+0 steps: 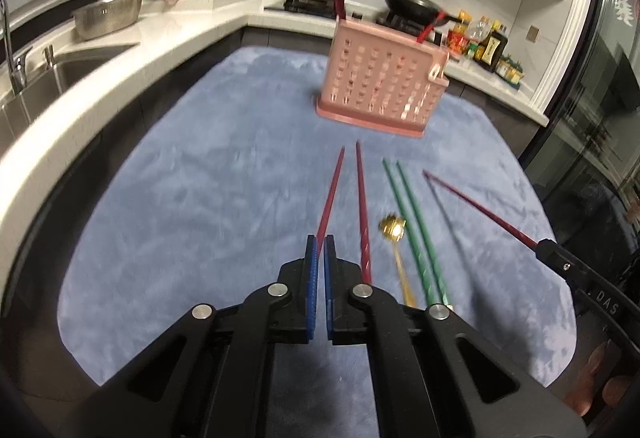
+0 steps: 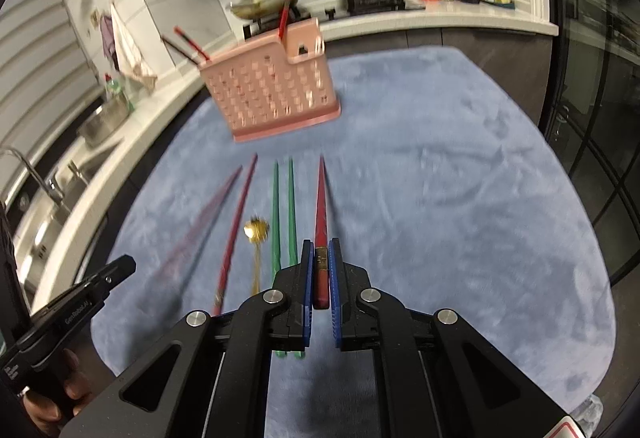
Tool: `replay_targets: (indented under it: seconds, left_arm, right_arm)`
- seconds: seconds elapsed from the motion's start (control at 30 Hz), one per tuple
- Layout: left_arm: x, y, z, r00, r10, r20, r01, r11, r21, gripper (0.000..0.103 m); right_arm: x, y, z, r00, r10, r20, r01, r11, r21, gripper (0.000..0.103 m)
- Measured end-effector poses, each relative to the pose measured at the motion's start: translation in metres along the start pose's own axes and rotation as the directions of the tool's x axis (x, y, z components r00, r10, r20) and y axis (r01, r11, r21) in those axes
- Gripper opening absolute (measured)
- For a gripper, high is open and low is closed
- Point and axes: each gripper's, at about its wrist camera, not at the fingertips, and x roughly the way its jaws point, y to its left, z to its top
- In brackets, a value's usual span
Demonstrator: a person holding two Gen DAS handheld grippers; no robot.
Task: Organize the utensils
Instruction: 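Lift both chopsticks and lower them into the pink holder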
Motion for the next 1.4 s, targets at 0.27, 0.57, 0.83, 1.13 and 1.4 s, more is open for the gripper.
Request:
replay_targets:
  seconds: [0.27,0.57,0.83,1.13,1.4]
  left_arm:
    - [0.0,0.001,0.01,0.999,-0.047,-0.014,0.047,0.999,0.009,0.004]
    - [0.045,0.012,-0.042,0.985,-0.036,-0.17,0.039,0.999,0.012,0.025]
    - [0.06,0.024,-0.059,0.98,-0.031,-0.194,0.03,1.0,-0.01,0.023]
    - [0.06,0.029,-0.057,0.982,-0.044,-0.182,0.041,0.999,-0.02,0.011]
    - [0.029,0.025,-0.032,0.993,-0.066,-0.099,0.062,0.997,-0.042,0.007]
  right_arm:
    - [-0.017,-0.002,0.025,0.997,0.006,0.071,-0.006,1.0,0.005,0.007]
    - [-0.013,-0.001,0.014,0.999,0.009,0.039,-0.009,1.0,0.015,0.007]
    - [-0.011,0.0,0.013,1.0,0.008,0.03,-0.009,1.0,0.018,0.007]
    - [-0.007,0.003,0.011,1.0,0.008,0.015,-0.008,1.0,0.011,0.007]
    - [-0.016,0.004,0.016,0.999,0.019,0.043,-0.02,1.0,0.011,0.007]
